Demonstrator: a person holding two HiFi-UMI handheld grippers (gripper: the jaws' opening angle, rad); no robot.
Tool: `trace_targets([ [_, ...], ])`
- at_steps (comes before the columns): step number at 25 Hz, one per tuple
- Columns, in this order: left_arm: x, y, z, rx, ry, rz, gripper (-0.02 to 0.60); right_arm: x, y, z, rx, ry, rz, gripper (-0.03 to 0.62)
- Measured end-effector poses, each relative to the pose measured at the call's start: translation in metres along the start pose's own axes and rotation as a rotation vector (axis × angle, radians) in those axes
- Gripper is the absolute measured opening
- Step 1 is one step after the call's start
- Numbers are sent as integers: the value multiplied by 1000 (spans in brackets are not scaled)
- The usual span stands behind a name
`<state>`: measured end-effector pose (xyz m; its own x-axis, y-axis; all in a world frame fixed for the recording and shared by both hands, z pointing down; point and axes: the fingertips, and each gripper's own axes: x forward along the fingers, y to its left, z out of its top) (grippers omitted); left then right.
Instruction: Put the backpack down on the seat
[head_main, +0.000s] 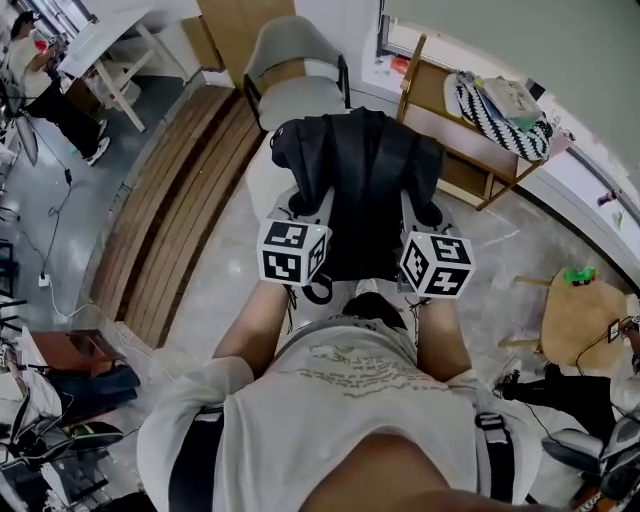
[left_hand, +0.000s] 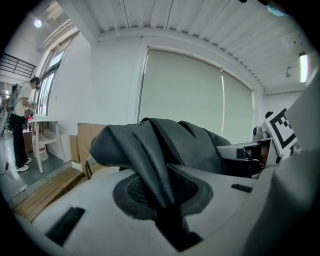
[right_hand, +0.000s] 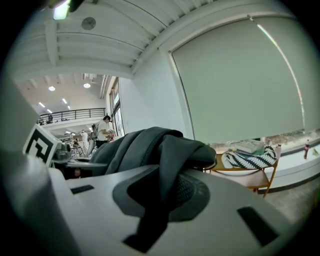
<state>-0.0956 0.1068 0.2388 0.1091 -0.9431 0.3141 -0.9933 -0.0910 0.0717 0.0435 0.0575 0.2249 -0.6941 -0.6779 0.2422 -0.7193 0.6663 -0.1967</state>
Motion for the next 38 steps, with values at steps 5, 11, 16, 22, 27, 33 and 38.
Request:
trace_targets([
  [5, 59, 12, 8, -5, 61, 2, 74, 46, -36, 7, 11, 67, 21, 52],
  [11, 115, 17, 17, -6, 105, 7, 72, 86, -74, 14, 18, 137, 44, 52],
  [16, 134, 30, 13, -46, 130, 23, 72, 113, -83, 14, 2, 185, 79, 52],
  [22, 137, 46, -10, -51, 201, 9, 71, 127, -76, -16, 12, 300, 72, 52],
  [27, 140, 59, -33, -52, 271, -64, 71, 132, -68, -41, 22, 375, 27, 52],
  [33, 154, 65, -67, -33, 357, -140, 72, 139, -72, -77, 85, 459, -28, 52],
  [38, 173, 66, -95, -3, 432, -219, 71, 142, -82, -107, 148, 500, -94, 52],
])
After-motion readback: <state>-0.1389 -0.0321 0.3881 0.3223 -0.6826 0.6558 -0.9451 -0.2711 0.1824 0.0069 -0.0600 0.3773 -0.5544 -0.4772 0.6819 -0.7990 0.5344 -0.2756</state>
